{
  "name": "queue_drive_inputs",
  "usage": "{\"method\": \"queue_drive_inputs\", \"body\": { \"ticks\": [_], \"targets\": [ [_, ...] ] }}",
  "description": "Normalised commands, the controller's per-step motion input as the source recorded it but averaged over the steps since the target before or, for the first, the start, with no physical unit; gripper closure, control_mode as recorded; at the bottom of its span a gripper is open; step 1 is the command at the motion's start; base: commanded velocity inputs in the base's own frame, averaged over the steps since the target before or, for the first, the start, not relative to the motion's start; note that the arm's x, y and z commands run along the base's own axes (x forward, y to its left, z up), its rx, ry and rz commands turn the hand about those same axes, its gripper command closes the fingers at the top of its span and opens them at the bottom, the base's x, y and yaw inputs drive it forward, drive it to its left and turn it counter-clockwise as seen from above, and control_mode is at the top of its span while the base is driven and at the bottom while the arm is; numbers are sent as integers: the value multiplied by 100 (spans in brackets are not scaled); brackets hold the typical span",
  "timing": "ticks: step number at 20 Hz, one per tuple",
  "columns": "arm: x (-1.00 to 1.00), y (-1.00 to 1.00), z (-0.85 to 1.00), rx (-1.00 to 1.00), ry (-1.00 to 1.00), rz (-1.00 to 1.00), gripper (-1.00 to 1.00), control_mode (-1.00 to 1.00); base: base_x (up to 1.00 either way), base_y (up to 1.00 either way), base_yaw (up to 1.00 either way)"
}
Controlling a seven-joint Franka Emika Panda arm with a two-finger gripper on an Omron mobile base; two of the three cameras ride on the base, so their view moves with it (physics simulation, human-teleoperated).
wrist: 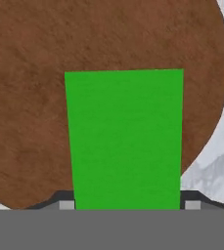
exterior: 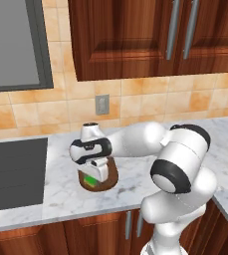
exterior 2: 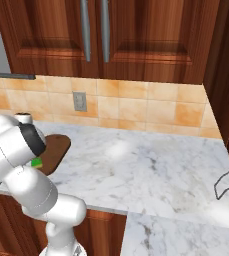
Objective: Pick up the sponge from the counter and clean the cutting board by briefly scrubbing or pressing down on the cutting board. Once finished, release the sponge.
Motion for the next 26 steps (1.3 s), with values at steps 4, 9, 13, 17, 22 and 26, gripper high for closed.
{"method": "queue_drive_inputs", "body": {
  "ticks": [4, 9, 13, 17, 22, 26],
  "targets": [
    [29, 0, -9, 0, -36, -23, 100, -100, 0, 0, 0],
    [55, 0, -8, 0, -20, -20, 100, -100, 0, 0, 0],
    [63, 0, -2, 9, 17, -8, 100, -100, 0, 0, 0],
    [18, 4, -13, 13, 15, -6, 100, -100, 0, 0, 0],
    [48, 0, -24, 1, -12, -10, 100, -100, 0, 0, 0],
    [69, -4, -12, 2, -10, -13, 100, -100, 0, 0, 0]
  ]
}}
